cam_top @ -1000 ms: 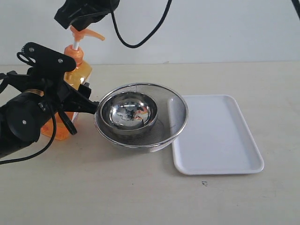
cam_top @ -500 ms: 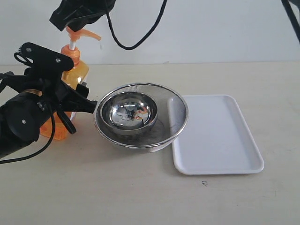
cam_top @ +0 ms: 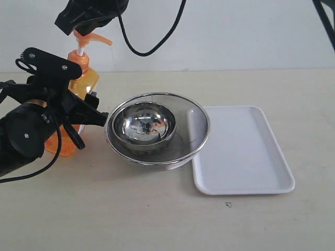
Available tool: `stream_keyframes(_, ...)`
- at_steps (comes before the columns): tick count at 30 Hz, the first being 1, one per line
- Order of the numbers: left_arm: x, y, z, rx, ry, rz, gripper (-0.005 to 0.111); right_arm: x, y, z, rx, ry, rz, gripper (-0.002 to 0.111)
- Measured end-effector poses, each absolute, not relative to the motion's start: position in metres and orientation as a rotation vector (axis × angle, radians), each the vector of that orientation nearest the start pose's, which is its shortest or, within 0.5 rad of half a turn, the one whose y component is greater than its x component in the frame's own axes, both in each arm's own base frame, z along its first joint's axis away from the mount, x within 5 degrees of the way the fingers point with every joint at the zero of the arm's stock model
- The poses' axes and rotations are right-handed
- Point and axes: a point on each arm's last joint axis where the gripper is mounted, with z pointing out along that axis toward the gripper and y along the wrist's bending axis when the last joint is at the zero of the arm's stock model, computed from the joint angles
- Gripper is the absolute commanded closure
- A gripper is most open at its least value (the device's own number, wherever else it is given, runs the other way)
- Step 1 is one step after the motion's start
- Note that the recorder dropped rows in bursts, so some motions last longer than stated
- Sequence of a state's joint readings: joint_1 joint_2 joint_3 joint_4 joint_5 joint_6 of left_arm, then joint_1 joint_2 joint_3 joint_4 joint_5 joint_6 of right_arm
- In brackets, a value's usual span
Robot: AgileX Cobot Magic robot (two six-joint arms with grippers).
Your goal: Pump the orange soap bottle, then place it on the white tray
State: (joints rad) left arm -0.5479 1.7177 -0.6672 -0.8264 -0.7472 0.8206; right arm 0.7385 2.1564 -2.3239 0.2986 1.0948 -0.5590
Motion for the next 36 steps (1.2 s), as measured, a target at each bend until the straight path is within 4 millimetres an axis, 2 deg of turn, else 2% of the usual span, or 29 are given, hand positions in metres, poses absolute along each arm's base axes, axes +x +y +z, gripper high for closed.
stream_keyframes(19, 0.291, -0.124, 0.172, 0.333, 1.896, 0.250, 0.102, 0.343, 0.346, 0.358, -1.414, 1.925, 0.447, 0.109)
stream_keyframes(28, 0.291, -0.125, 0.173, 0.340, 1.893, 0.251, 0.102, 0.341, 0.343, 0.368, -1.394, 1.874, 0.373, 0.109)
stream_keyframes(32, 0.291, -0.126, 0.172, 0.360, 1.892, 0.242, 0.102, 0.337, 0.335, 0.384, -1.377, 1.835, 0.297, 0.109)
stream_keyframes(36, 0.291, -0.127, 0.172, 0.357, 1.892, 0.237, 0.102, 0.332, 0.320, 0.415, -1.302, 1.764, 0.205, 0.109)
